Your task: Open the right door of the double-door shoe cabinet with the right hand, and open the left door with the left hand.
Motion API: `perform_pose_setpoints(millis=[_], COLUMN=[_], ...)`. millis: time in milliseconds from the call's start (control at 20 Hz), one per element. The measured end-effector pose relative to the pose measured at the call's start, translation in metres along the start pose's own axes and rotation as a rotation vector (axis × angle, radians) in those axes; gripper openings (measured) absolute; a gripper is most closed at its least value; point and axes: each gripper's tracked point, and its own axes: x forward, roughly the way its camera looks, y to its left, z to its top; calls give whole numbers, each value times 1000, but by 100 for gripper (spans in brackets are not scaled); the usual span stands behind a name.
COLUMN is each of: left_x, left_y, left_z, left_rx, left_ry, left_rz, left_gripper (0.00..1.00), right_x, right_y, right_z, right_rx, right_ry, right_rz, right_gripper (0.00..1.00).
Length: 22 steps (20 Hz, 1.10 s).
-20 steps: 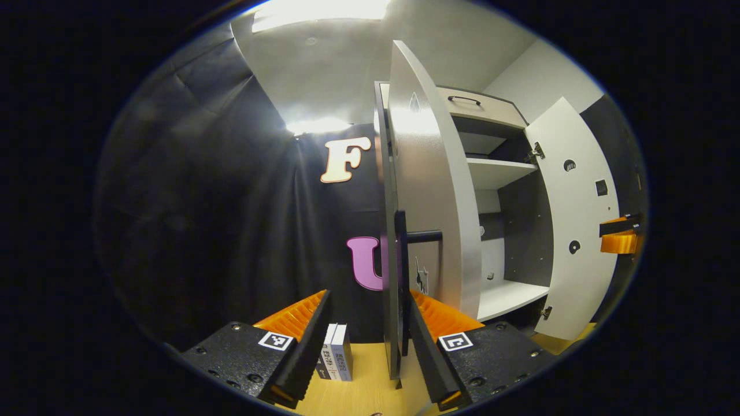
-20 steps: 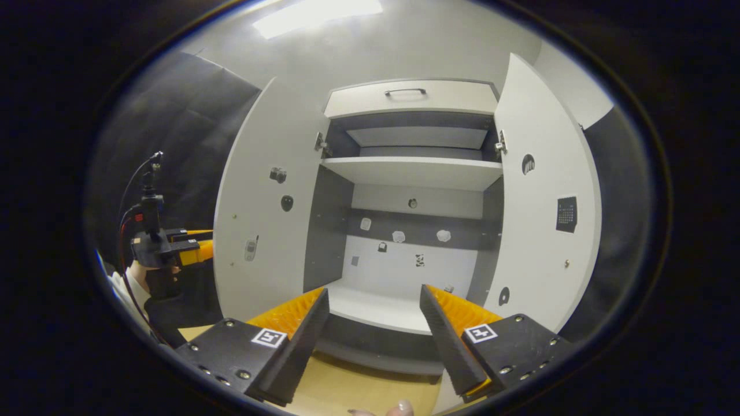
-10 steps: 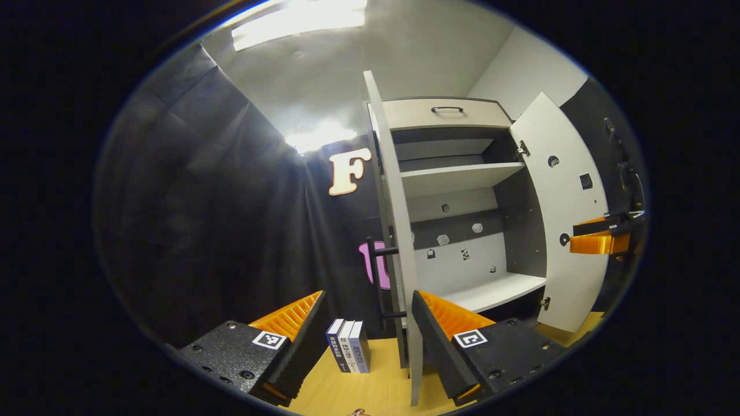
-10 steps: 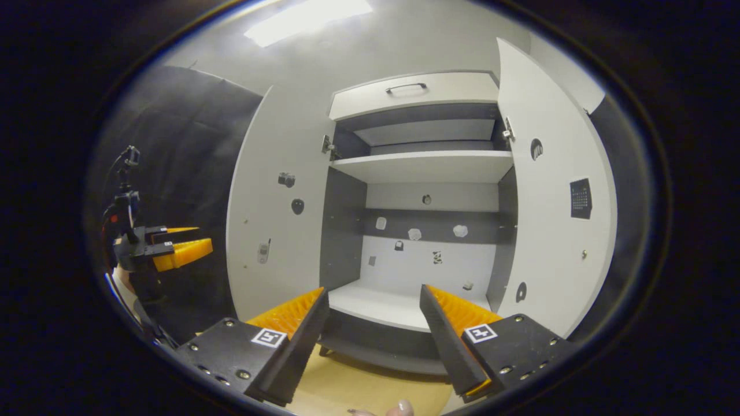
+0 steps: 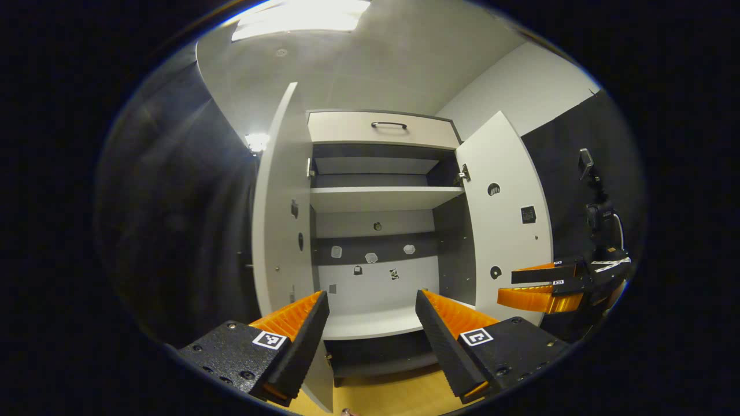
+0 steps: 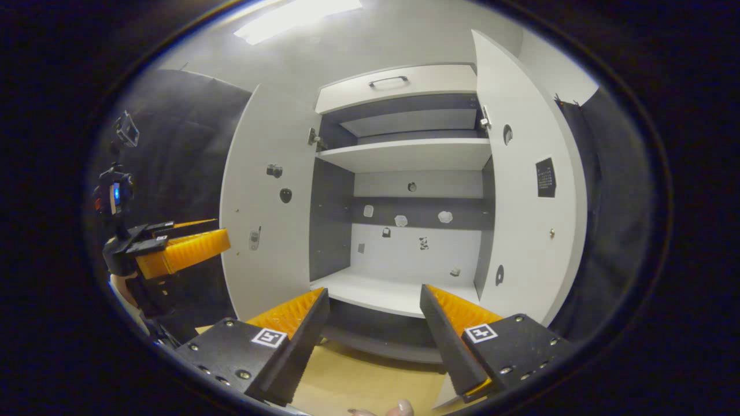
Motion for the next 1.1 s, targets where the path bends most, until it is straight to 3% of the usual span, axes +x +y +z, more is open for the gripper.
perform_pose_setpoints(millis=[150,400,650,1100], left_x=[24,50,73,92], left_y=[-29,-52,-48,-53], left_z=[-3,-7,-23,-28], left_rx=[-24,-125,-153,-174], left_ry=[-6,-31,-7,3], left_rz=[-62,-92,-83,-142], left_gripper=[94,94,93,89], right_x=[-4,-9,-13,-3], right_y=[-6,-15,-19,-10], right_z=[1,0,-2,-5], right_rx=[13,1,66,71], right_ry=[-6,-13,-6,-9], right_rz=[-32,-93,-120,-143], right_gripper=[96,96,96,96])
